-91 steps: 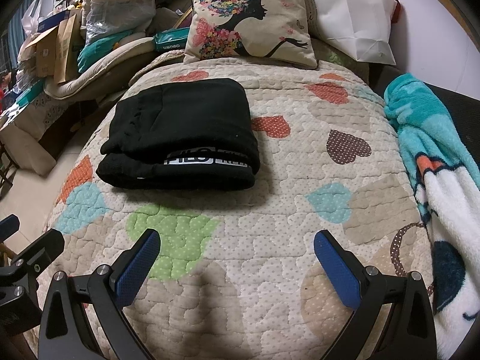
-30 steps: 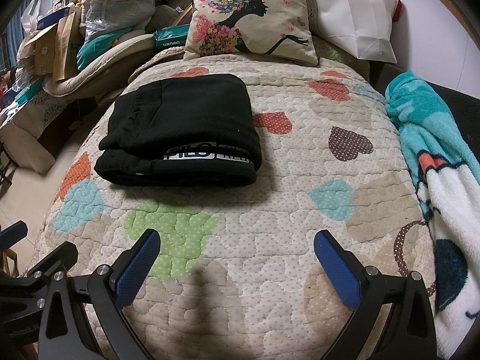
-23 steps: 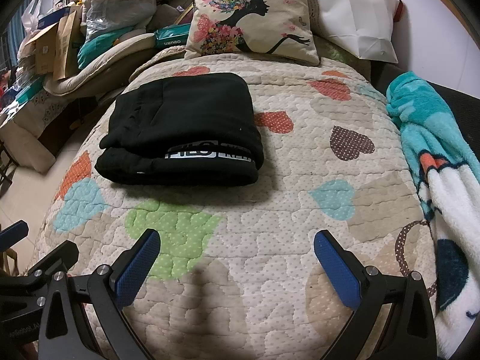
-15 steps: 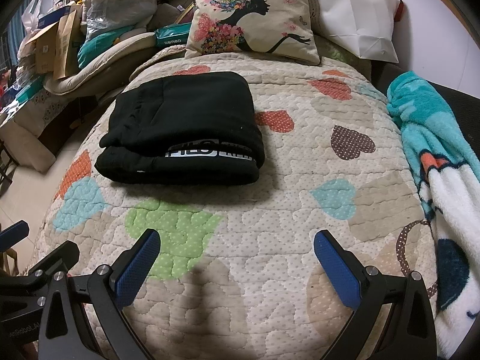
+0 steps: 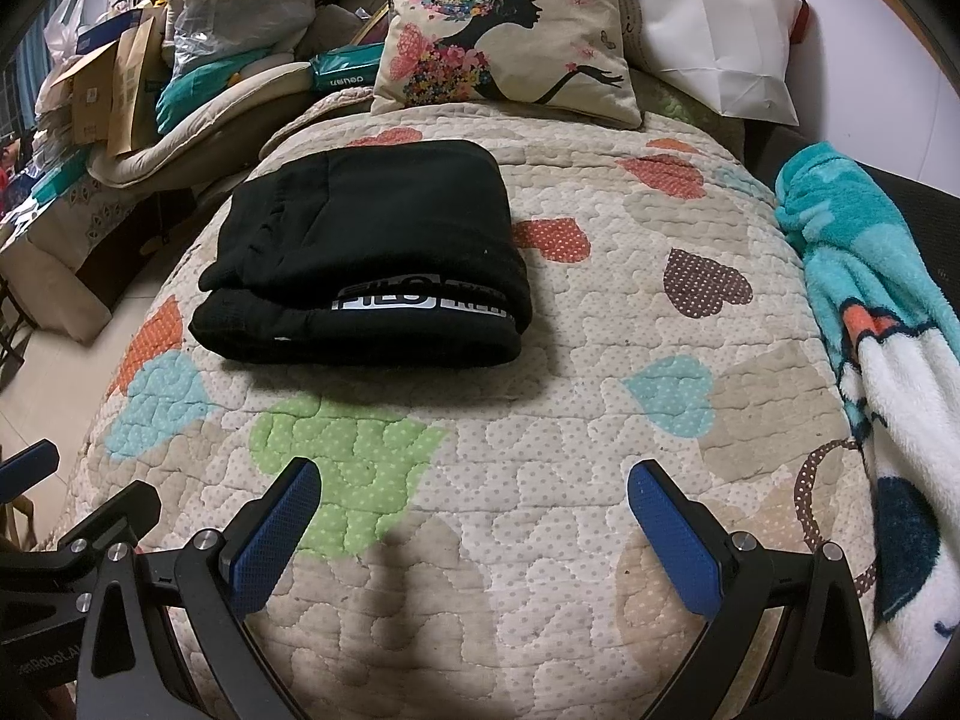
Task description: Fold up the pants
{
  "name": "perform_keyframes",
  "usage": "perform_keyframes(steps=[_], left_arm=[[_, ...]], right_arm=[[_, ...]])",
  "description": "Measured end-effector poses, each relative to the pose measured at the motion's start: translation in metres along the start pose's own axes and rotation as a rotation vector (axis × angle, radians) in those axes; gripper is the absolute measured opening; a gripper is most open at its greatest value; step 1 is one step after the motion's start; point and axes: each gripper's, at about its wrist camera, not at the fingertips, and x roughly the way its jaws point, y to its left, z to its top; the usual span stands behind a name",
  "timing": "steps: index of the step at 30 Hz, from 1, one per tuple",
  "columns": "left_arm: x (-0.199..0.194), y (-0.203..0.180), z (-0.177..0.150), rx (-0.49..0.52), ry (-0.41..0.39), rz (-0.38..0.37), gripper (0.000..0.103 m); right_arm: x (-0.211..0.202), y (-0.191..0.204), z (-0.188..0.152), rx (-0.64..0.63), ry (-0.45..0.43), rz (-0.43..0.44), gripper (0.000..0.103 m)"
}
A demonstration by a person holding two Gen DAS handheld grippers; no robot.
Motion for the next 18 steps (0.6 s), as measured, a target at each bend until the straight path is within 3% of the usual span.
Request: perform_keyframes(steps=[18], left_arm=[[0.0047, 0.0037, 0.0073, -0.003, 0.014, -0.002, 0.103]], right_arm=[[-0.0002, 0.0, 0.0015, 0.001, -0.004, 0.002, 0.103]])
